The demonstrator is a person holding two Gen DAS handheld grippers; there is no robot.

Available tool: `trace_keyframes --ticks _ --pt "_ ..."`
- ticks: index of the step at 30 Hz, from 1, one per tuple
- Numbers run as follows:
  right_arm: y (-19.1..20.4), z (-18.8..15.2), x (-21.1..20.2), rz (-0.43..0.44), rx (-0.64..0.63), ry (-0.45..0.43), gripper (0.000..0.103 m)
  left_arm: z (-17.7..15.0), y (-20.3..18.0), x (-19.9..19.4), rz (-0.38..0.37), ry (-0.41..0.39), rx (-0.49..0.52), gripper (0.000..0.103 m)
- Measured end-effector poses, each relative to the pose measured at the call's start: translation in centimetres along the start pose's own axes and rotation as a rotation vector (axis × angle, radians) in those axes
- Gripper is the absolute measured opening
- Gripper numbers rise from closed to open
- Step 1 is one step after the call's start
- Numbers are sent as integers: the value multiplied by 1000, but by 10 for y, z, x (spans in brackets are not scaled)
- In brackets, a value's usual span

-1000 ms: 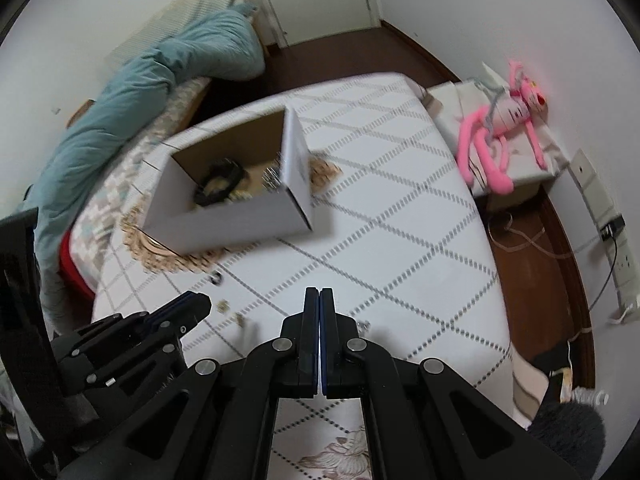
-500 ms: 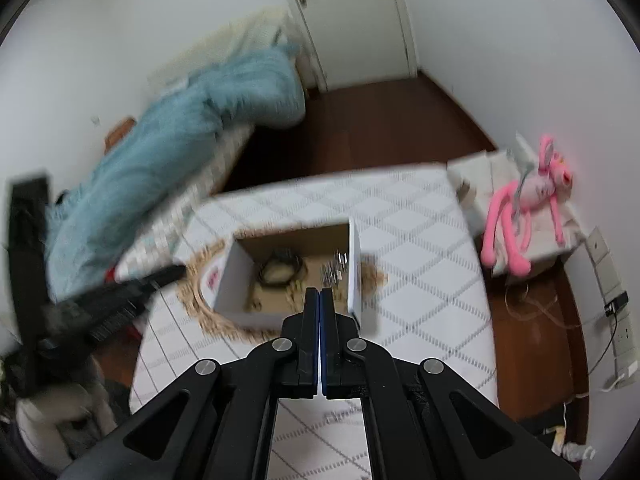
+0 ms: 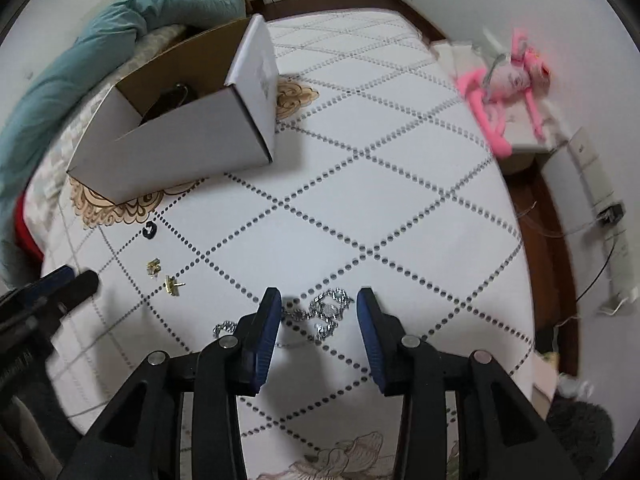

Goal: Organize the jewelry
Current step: 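Grasp the second silver chain with right tool while left grasps another earring, then lower chain and earring into the box and open both tools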

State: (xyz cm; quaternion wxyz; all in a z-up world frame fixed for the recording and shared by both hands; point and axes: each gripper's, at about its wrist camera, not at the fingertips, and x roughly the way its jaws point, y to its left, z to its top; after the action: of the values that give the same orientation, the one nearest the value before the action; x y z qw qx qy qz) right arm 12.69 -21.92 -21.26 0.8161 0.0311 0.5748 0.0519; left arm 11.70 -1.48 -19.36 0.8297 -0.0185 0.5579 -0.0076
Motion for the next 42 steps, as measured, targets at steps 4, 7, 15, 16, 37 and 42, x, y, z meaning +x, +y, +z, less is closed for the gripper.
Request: trace_keyframes --ticks 4,7,15,16,37,42 --pt "10 -6 0 0 -25 -25 9 -3 0 10 10 28 0 75" --pt "5 -7 -1 16 13 -27 8 -6 -7 11 1 26 18 75" --pt "-23 -4 -33 89 117 -88 8 -8 -42 23 -41 43 66 75" --pt "-26 -3 -34 88 120 -90 8 -8 -46 26 -39 46 74 75" --pt "-23 6 -57 166 131 -126 8 3 -51 13 -81 -49 119 8" --pt "-15 21 -93 216 113 -196 8 17 -42 -16 -132 -88 90 8"
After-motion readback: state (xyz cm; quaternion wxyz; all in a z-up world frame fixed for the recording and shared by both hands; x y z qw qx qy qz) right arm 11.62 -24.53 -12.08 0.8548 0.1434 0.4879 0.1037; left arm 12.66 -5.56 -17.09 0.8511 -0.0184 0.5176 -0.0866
